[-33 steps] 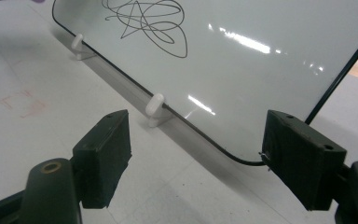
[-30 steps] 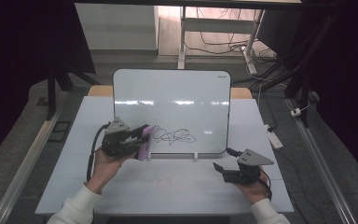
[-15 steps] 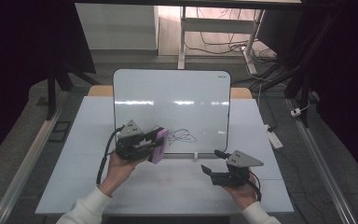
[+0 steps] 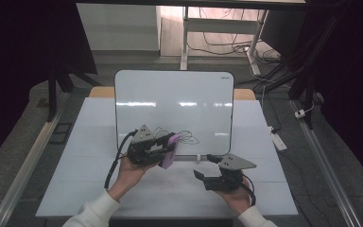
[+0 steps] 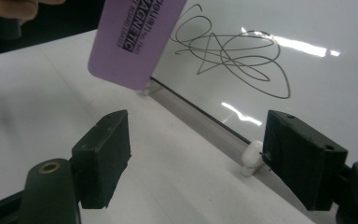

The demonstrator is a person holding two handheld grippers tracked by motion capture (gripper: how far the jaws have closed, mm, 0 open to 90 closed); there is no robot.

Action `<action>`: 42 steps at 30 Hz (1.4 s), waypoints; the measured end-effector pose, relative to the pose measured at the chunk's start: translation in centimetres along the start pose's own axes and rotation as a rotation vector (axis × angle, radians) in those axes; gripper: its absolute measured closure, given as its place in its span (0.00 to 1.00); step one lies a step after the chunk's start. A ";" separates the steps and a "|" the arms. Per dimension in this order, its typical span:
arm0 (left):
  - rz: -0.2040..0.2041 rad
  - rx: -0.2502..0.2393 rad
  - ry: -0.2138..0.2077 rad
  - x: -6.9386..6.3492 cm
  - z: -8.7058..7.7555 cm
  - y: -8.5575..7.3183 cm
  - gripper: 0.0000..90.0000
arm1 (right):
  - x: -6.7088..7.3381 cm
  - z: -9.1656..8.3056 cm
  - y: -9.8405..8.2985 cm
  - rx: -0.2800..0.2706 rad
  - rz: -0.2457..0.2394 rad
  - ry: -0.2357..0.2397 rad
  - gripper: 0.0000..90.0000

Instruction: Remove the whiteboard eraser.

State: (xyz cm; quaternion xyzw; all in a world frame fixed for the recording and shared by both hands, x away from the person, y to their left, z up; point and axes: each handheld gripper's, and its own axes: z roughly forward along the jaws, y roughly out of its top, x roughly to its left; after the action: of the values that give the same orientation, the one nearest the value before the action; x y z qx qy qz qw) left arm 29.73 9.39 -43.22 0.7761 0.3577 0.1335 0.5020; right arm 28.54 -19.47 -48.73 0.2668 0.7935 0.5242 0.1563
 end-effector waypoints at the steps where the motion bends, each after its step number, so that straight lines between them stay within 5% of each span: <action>1: 0.003 0.000 -0.002 -0.1 0.1 0.0 0.67 | 0.2 0.2 0.1 -0.004 0.015 0.007 0.24; 17: 0.032 0.011 -0.027 -1.9 2.3 -0.4 0.67 | 2.0 2.8 0.9 -0.020 0.097 0.041 0.24; 23: 0.039 -0.001 -0.023 -2.4 2.7 -0.4 0.67 | 2.4 3.3 0.8 -0.032 0.182 0.007 0.27; 31: 0.038 -0.014 -0.064 -3.1 3.0 -0.4 0.67 | 2.3 3.5 0.8 -0.067 0.236 0.033 0.35; 38: 0.045 -0.025 -0.061 -3.3 2.9 -0.4 0.67 | 2.0 3.1 0.9 -0.065 0.250 0.024 0.42; 42: 0.034 -0.030 -0.061 -3.0 2.9 -0.5 0.66 | 2.1 2.8 1.2 -0.054 0.202 -0.011 0.43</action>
State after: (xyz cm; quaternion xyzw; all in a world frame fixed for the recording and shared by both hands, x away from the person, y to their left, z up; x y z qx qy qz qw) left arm 29.00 5.45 -44.50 0.7780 0.3270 0.1238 0.5219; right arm 28.67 -15.77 -48.74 0.3441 0.7473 0.5569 0.1140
